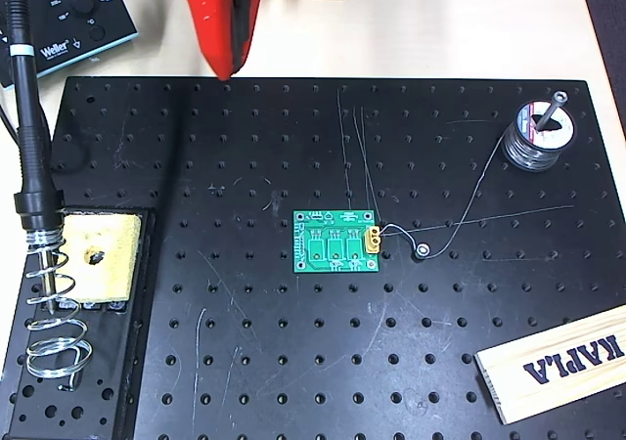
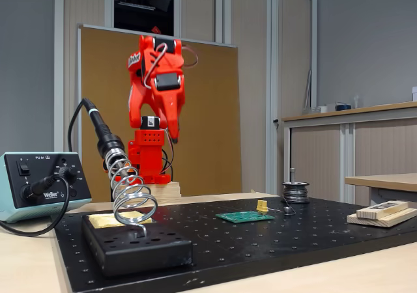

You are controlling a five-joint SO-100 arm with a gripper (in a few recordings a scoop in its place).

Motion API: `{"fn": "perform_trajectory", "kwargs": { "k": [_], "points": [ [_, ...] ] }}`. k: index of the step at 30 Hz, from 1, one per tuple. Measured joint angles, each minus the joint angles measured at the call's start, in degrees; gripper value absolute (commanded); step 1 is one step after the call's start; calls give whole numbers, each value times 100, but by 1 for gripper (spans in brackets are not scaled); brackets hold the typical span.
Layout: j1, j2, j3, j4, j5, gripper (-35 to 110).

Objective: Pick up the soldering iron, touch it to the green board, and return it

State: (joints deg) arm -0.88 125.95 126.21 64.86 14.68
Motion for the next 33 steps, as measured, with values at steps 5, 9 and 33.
{"fn": "perform_trajectory", "kwargs": {
  "k": [5, 9, 33],
  "points": [
    [26, 1160, 1187, -114, -264, 0],
    [26, 2083, 1898, -202, -422, 0],
    [70, 6346, 4772, 448, -923, 0]
  ]
}}
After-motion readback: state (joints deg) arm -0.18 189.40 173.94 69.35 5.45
